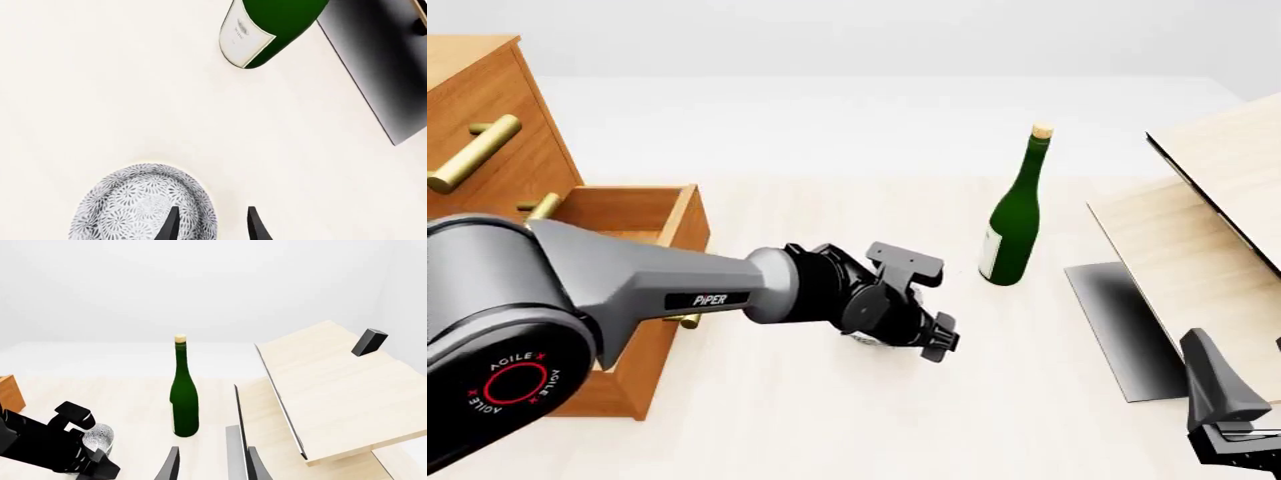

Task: Put the bowl in the bottom drawer of the cabinet.

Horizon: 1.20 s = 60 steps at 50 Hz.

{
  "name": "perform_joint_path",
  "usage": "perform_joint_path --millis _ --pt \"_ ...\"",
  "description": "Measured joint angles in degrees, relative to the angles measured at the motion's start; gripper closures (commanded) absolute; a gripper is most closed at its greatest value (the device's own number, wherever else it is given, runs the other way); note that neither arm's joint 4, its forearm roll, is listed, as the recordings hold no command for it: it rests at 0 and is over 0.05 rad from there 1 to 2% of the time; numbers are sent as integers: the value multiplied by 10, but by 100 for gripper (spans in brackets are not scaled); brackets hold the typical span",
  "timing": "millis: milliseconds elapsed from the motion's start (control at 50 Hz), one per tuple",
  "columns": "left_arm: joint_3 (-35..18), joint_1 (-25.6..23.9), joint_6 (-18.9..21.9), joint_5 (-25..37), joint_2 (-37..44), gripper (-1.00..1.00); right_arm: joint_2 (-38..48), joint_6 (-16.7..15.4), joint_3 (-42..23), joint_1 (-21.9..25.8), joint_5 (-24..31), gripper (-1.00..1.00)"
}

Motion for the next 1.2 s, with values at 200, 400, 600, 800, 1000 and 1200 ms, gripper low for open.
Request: perform_joint_path --millis 200,400,600,800,1000,1200 --pt "-9 4 9 -4 -10 100 0 0 0 0 0 -100" --pt "-15 15 38 0 -15 100 0 0 0 0 0 -100" --pt "-12 31 55 -2 -33 100 0 0 0 0 0 -100" --pt "-11 51 73 1 -58 100 0 0 0 0 0 -100" --pt "-7 61 89 5 -91 100 0 0 0 0 0 -100" --pt "-1 69 96 11 -130 100 0 0 0 0 0 -100"
